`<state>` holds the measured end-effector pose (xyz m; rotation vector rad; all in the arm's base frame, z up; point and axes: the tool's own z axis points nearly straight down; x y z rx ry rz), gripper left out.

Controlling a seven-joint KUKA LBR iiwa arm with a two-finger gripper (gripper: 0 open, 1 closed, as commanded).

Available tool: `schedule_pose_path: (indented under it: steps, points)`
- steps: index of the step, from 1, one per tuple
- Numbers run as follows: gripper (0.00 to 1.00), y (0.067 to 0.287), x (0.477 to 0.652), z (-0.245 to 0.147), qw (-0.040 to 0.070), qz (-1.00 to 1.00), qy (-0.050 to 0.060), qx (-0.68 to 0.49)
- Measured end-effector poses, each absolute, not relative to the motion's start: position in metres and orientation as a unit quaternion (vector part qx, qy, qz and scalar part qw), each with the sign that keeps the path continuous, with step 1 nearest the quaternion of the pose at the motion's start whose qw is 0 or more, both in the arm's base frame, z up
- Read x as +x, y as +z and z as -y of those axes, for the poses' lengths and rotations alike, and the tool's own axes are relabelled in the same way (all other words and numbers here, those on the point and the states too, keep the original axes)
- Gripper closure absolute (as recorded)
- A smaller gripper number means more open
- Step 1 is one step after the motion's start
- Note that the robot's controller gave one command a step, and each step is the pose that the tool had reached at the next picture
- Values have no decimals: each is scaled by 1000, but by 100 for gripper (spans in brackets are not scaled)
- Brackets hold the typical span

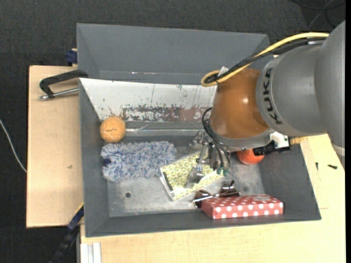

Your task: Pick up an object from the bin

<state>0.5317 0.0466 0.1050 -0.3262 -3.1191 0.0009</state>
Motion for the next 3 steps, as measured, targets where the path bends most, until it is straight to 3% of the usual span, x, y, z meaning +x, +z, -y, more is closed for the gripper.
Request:
schedule_pose_path:
  steps: [1,2,3]
  points:
    - [100,77,538,-40,1,999,-2,54]
    - [0,77,545,-39,-14,999,-2,52]
    - [100,76,541,-39,-5,999,-1,53]
